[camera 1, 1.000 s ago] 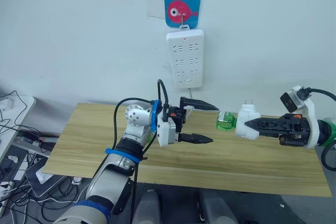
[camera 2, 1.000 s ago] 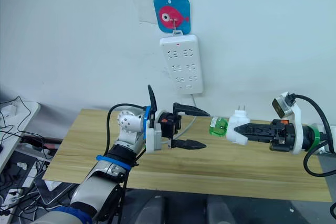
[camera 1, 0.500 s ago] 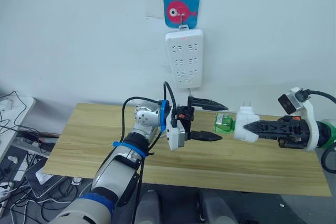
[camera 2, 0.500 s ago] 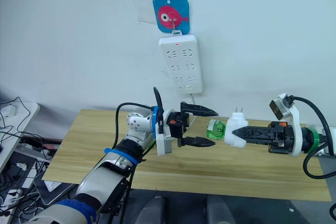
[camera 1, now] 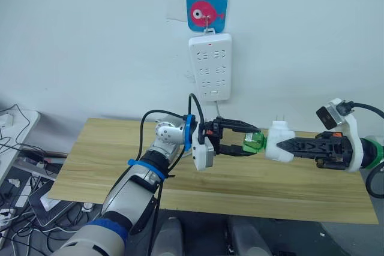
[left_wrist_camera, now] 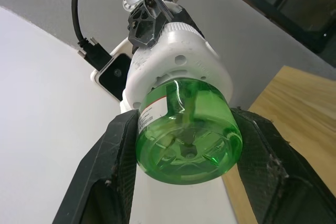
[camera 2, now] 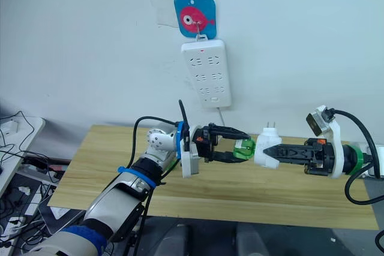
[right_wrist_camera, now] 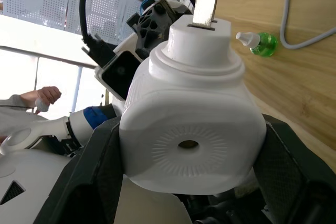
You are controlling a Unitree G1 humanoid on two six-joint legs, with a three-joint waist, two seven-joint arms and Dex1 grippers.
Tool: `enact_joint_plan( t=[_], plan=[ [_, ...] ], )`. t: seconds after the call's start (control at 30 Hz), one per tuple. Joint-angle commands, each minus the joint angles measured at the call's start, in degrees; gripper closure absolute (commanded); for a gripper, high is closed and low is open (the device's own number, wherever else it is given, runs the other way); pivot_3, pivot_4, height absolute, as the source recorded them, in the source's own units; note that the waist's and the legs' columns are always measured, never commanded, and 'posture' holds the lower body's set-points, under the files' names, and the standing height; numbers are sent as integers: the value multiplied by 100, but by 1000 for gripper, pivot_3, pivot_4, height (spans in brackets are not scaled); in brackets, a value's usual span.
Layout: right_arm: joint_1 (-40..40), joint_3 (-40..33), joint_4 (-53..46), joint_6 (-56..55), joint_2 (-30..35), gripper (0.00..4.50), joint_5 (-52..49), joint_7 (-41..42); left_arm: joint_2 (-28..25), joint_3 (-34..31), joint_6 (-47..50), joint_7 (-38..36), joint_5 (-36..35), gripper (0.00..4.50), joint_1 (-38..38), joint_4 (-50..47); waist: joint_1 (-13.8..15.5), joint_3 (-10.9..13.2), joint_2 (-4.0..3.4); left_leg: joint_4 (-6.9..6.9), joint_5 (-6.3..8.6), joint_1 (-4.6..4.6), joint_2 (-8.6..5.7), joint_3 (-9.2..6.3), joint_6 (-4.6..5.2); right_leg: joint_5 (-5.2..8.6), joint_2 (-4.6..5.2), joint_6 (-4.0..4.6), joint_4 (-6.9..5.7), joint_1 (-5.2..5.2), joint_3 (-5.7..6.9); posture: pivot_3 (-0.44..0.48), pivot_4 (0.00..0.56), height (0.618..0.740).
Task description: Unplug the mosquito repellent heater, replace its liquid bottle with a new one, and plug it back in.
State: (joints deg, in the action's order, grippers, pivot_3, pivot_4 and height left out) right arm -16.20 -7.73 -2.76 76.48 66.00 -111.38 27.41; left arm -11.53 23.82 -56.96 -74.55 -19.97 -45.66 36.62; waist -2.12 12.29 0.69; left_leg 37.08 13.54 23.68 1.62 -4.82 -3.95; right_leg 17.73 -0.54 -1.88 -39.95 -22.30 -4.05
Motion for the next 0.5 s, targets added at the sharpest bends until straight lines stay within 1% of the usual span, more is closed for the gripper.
enact_joint_plan(
  t=[0.03,0.07,0.1,0.17,0.2,0.27,0.37,0.43,0.5],
  plan=[
    [25,-105,-257,98,172,1484,-162,150,-596,334,5077,-192,-1505,2223,145,-1570,-58,1,0,0,0,2,1,-6,0,0,0,0,-1,0,2,-47,172,740],
    [39,-104,-305,125,206,1484,-162,186,-858,419,6486,-168,-1917,2223,90,-1947,-80,1,-1,0,0,5,3,-15,0,1,-1,0,-1,-1,9,-43,172,740],
    [47,-103,-347,142,226,1484,-162,216,-1043,427,7521,-143,-2264,2223,31,-2222,-109,0,-1,2,0,10,4,-28,0,1,-2,0,0,-1,20,-43,172,740],
    [49,-65,-503,142,244,1484,-162,217,-1211,228,9687,118,-3094,2223,-250,-2317,-146,0,-1,3,-1,10,5,-39,0,2,-5,0,-2,0,30,-38,168,740],
    [47,-35,-581,114,233,1484,-162,189,-1200,86,10395,192,-3376,2223,-360,-2234,-156,0,-1,3,-1,10,5,-44,1,2,-7,0,-3,0,35,-38,169,740],
    [51,14,-702,26,192,1484,-162,139,-1101,-137,11416,435,-3610,2223,-526,-1993,-178,0,-1,4,-1,10,4,-49,2,3,-8,-1,-3,2,40,-38,169,740],
    [51,61,-791,-82,145,1484,-162,98,-815,-553,12551,877,-3781,2223,-748,-1456,-201,1,-1,4,-2,10,4,-51,2,3,-11,0,-2,1,43,-41,171,740],
    [58,71,-782,-138,122,1484,-162,100,-773,-644,12875,749,-3776,2223,-761,-1442,-212,1,-1,3,-2,11,5,-51,2,3,-12,0,-2,1,44,-47,171,740],
    [77,67,-766,-176,124,1484,-162,98,-682,-822,13035,791,-3745,1497,-750,-1439,-217,1,-1,1,-2,10,5,-49,1,3,-12,0,-1,1,42,-52,172,740]
  ],
)
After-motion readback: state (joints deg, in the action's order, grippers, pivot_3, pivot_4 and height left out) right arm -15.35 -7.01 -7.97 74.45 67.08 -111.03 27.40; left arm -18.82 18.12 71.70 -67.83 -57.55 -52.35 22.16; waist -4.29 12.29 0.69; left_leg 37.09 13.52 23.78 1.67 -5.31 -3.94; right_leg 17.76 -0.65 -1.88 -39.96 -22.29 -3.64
